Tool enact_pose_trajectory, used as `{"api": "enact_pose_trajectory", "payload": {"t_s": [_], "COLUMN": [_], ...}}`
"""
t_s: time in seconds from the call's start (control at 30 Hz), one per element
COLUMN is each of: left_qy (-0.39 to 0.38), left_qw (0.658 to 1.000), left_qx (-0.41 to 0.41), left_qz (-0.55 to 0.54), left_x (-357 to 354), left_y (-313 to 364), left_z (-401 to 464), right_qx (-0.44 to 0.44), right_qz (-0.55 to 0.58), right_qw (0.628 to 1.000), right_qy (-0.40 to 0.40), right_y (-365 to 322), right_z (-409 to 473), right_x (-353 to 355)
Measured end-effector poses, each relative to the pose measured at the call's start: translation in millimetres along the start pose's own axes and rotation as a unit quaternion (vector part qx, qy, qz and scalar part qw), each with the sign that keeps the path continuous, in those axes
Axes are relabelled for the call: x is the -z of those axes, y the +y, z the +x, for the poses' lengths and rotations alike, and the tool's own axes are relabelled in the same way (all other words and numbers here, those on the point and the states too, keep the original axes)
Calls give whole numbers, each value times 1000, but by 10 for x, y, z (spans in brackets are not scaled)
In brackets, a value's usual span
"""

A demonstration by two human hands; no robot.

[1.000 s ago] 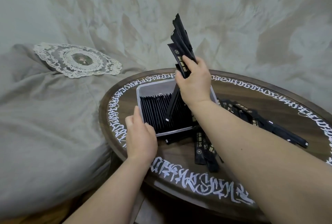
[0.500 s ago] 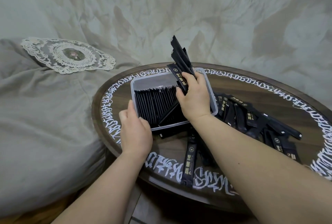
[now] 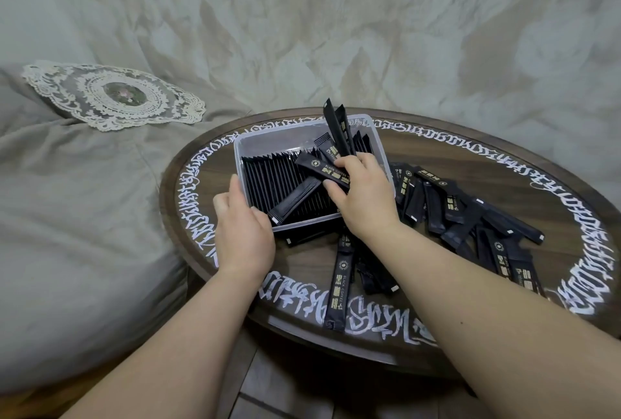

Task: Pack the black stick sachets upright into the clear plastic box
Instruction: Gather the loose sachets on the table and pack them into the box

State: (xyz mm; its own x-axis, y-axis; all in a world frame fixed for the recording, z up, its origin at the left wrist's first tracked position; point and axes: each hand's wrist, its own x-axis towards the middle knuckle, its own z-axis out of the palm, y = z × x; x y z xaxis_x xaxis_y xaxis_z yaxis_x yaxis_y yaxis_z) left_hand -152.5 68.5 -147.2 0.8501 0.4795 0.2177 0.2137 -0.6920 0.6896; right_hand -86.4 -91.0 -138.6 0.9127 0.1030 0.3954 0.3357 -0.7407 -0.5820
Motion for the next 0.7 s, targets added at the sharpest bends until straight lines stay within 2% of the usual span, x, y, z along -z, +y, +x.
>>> {"api": "enact_pose_trajectory", "payload": {"t_s": [0.2,0.33,0.47,0.7], "left_qy": [0,0,-5,-8], "left_qw": [1000,1000,1000,1000], "left_qx": [2,9,14,18], "left_qz": [3,4,2,1], "left_x": [12,9,11,30], "left_y": [31,31,38,55], "left_z": [-10,-5,-6,-15], "right_qx": [14,33,27,28], "right_qz": [5,-29,-51,4], "right_qw": [1000,996,998,999], "right_qy": [28,78,32,-21], "right_y": [-81,-71,-156,-355], "right_z": [34,6,37,119], "right_x": [-52,-34,35,-74]}}
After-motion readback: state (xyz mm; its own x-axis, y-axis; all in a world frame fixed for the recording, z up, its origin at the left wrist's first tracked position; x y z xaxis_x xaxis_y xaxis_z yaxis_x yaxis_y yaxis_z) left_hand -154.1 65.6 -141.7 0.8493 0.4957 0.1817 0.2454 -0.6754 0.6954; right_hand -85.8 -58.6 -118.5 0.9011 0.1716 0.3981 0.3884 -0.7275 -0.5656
